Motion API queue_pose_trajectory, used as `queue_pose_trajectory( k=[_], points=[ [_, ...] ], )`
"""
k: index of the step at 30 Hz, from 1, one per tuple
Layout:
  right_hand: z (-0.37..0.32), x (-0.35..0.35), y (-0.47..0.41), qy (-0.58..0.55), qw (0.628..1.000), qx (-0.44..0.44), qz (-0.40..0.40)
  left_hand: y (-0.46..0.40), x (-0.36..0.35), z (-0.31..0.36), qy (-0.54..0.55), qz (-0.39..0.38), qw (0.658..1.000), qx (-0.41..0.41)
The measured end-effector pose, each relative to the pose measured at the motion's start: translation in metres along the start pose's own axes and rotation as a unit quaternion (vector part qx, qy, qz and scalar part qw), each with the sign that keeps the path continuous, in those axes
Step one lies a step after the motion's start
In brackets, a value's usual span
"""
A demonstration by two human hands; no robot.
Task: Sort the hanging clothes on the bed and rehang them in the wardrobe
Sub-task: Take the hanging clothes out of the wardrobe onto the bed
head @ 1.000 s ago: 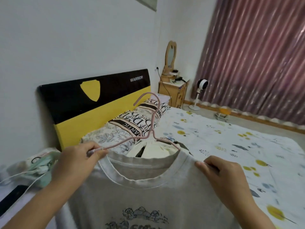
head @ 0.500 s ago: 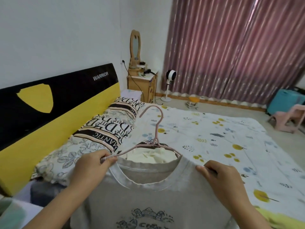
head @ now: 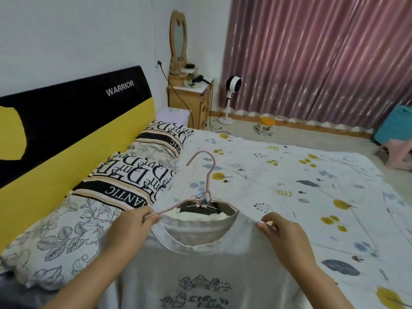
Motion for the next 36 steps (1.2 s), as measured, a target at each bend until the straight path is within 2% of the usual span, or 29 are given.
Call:
queue_pose_trajectory(
  k=[9, 13, 18, 22, 27, 29, 31, 34, 36],
  points=[
    [0.035, -0.109, -0.157, 0.066, 0.994, 0.063, -0.059, -0.132, -0.119, -0.044, -0.046, -0.046, 0.997, 0.043],
    [0.068, -0.167, -0.203, 0.065, 0.993, 0.047, -0.084, -0.166, -0.172, -0.062, -0.125, -0.069, 0.989, 0.032],
    [0.113, -0.241, -0.236, 0.068, 0.992, -0.005, -0.107, -0.159, -0.237, -0.112, -0.231, -0.154, 0.957, 0.087],
    [0.140, -0.296, -0.248, 0.088, 0.982, -0.037, -0.162, -0.137, -0.285, -0.156, -0.272, -0.244, 0.924, 0.114],
    [0.137, -0.313, -0.236, 0.155, 0.985, -0.008, -0.071, -0.129, -0.319, -0.189, -0.300, -0.309, 0.891, 0.141],
    [0.124, -0.318, -0.222, 0.165, 0.984, 0.019, -0.064, -0.128, -0.324, -0.195, -0.310, -0.315, 0.885, 0.147],
    [0.115, -0.335, -0.207, 0.185, 0.974, 0.066, -0.111, -0.126, -0.327, -0.197, -0.315, -0.326, 0.879, 0.149],
    [0.127, -0.363, -0.193, 0.215, 0.944, 0.037, -0.249, -0.126, -0.326, -0.194, -0.308, -0.352, 0.870, 0.154],
    [0.124, -0.364, -0.193, 0.240, 0.930, 0.045, -0.273, -0.126, -0.322, -0.188, -0.293, -0.373, 0.866, 0.156]
  ],
)
Point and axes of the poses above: each hand's wrist, its own y-axis away from the middle knuckle, its own x-axis out of the back of the hand, z = x × y, the point moved 10 cm from there along -y, towards the middle knuckle, and after that the axes turned 3 degrees about y, right-handed, at the moved point
